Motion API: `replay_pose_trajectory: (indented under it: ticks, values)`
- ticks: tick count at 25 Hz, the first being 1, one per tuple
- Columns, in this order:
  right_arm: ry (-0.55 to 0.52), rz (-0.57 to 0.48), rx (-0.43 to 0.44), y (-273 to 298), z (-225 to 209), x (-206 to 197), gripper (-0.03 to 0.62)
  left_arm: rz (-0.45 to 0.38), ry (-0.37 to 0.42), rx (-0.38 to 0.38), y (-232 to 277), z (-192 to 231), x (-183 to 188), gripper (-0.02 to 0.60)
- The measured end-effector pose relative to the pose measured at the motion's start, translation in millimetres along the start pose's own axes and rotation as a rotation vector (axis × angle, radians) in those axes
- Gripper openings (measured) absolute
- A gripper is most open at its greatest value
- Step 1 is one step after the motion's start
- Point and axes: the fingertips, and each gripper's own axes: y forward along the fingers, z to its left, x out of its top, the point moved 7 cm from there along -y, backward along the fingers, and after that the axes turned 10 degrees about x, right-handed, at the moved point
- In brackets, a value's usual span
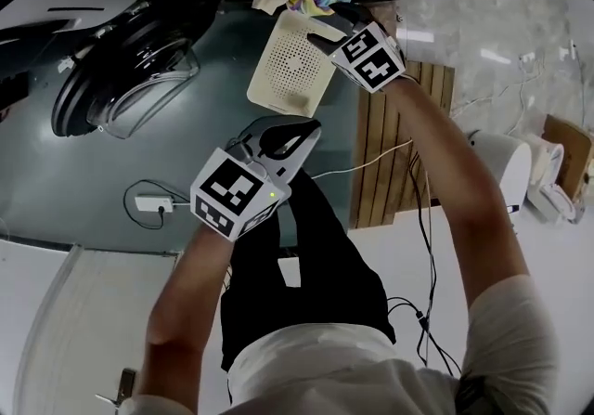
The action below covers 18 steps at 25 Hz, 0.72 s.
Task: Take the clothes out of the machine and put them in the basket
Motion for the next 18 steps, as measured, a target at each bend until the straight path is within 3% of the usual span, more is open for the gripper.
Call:
replay_pose_trajectory:
  ticks: [12,18]
  values:
    - [-0.125,0.097,-0.08,82,-70,-9,0.337,-0.012,-0.015,-0.024,23,28,-14,-0.003]
    - [-0.314,0.253,-0.088,105,-107,-19,0.354,-0.024,-0.032,-0.031,25,38,-23,-0.003]
